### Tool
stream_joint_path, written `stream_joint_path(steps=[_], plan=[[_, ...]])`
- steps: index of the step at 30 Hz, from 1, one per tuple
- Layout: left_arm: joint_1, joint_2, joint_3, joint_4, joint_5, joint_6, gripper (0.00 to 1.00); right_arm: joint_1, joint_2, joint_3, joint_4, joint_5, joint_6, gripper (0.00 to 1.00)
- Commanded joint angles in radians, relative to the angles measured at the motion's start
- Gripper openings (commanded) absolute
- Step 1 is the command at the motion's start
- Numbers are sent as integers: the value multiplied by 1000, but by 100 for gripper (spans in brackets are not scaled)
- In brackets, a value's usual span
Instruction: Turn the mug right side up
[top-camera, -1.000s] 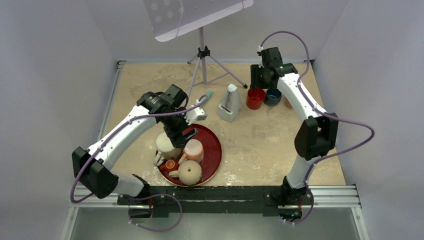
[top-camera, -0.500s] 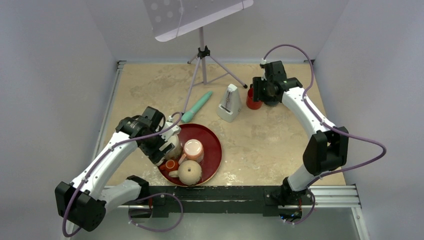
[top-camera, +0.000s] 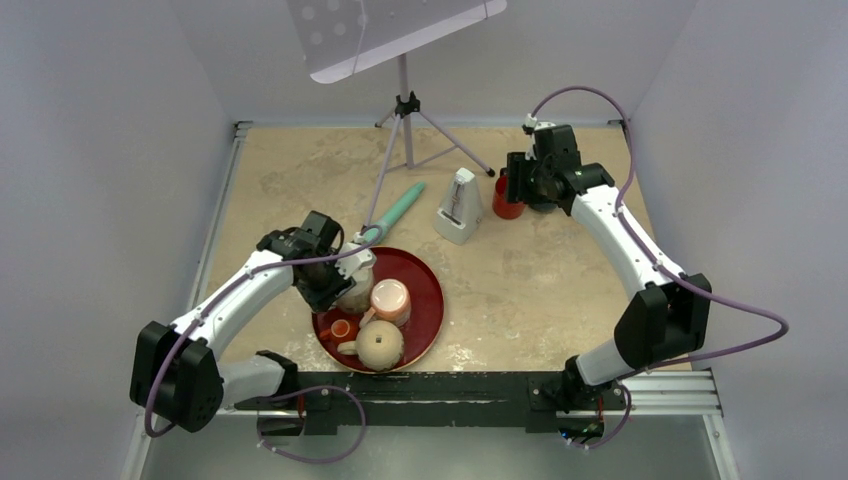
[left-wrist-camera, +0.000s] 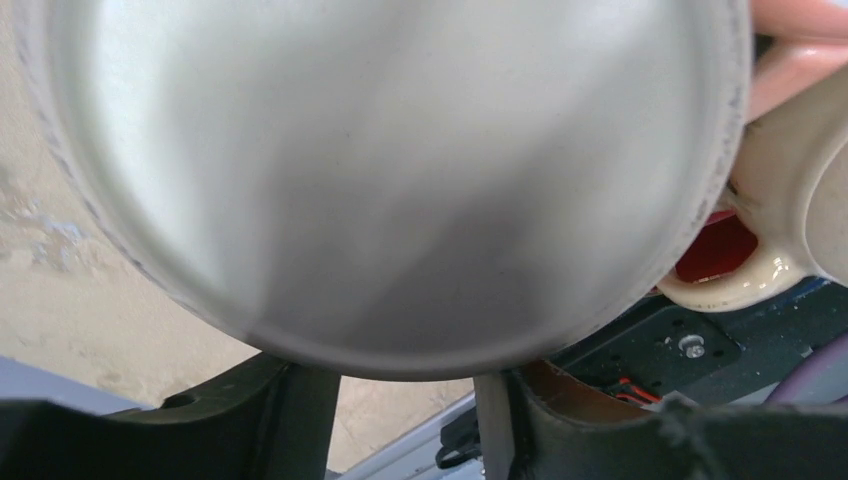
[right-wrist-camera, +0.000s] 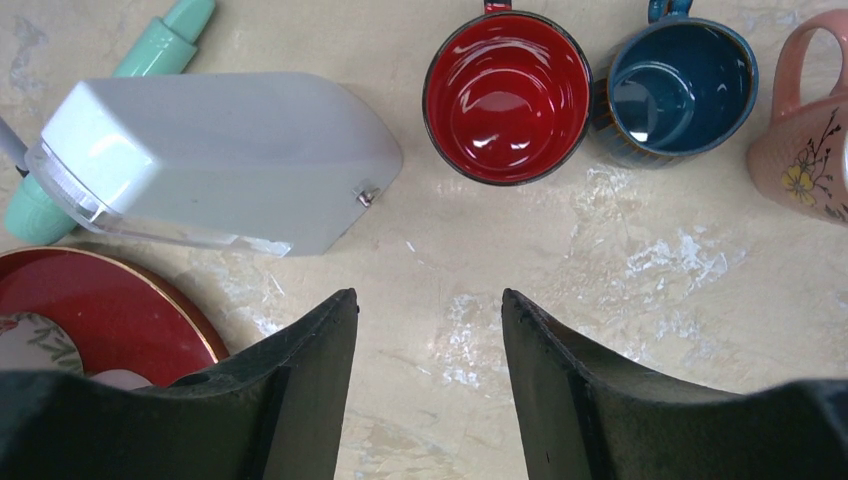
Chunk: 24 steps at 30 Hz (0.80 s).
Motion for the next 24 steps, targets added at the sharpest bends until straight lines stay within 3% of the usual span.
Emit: stream_joint_path(steps=[1, 7, 9, 13, 20, 24], plan=[[3, 43, 26, 169, 95, 17, 50, 4, -25, -32, 29, -5, 7, 58], [3, 110, 20, 275, 163, 35, 48, 3, -34, -51, 25, -3, 6, 57], [3, 130, 24, 295, 165, 27, 37, 4, -40, -57, 25, 1, 5, 57], [3, 145, 60, 294, 184, -19, 0, 3, -52, -75, 30, -2, 10, 57], [3, 126, 220, 162, 261, -153, 0, 13, -118, -119, 61, -29, 24, 57], [3, 132, 357, 93, 369, -258, 0, 43, -223, -203, 197, -185, 52, 58]])
